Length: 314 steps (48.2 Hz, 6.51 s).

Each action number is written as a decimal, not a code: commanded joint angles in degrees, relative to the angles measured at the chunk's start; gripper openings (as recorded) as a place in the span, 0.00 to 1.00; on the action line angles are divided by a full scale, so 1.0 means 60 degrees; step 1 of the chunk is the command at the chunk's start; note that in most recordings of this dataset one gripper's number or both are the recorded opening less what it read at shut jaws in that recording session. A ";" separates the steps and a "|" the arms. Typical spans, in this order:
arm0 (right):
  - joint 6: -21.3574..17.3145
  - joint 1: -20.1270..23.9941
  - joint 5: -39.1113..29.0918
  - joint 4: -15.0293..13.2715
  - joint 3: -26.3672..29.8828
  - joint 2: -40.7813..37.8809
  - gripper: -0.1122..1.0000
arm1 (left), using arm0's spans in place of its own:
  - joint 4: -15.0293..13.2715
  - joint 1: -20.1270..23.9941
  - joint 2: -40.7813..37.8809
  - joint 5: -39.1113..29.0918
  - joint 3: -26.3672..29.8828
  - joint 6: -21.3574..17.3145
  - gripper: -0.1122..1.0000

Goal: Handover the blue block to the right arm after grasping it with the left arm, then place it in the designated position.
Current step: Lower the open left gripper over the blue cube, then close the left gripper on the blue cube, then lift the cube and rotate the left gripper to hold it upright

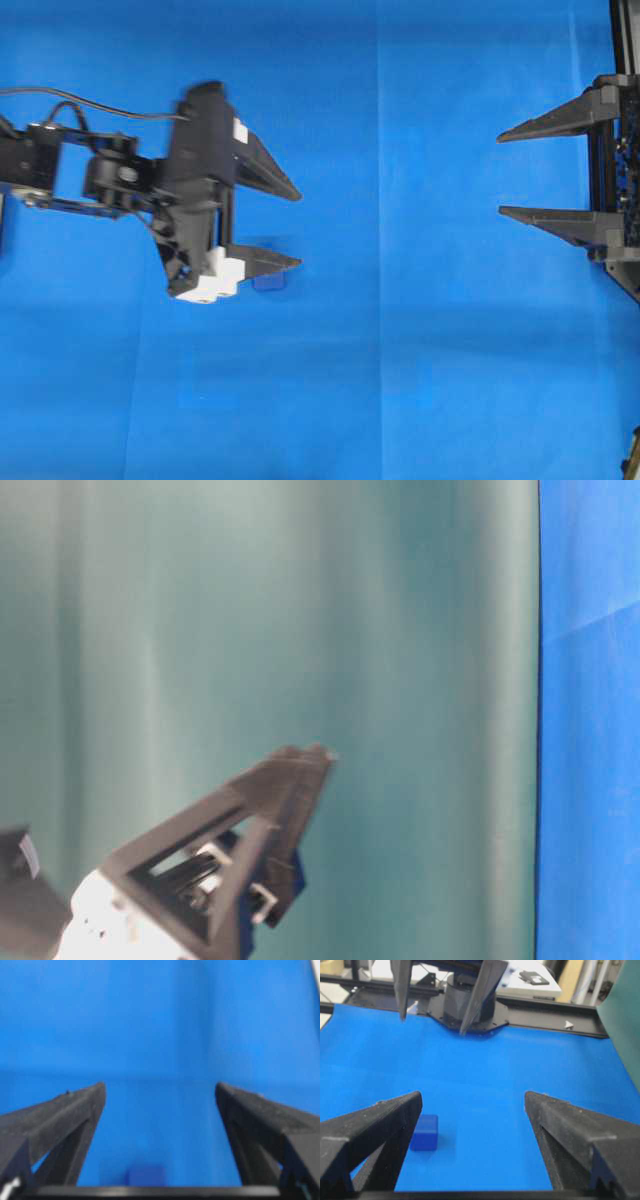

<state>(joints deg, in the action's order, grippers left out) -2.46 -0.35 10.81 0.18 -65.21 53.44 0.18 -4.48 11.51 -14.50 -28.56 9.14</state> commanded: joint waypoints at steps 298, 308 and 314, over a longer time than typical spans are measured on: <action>-0.0015 -0.0029 0.0176 0.0029 0.0410 -0.0952 0.97 | 0.0234 -0.0366 -0.0190 -0.6328 0.2476 0.0513 0.54; -0.0015 -0.0015 0.0161 0.0029 0.0439 -0.0952 0.97 | 0.0234 -0.0352 -0.0176 -0.6299 0.2461 0.0513 0.54; -0.0015 -0.0015 0.0161 0.0029 0.0454 -0.0952 0.97 | 0.0234 -0.0352 -0.0190 -0.6299 0.2446 0.0513 0.54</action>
<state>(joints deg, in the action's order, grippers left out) -2.46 -0.44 11.51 0.26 -64.25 47.81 1.41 -6.68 8.88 -52.65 -15.03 12.13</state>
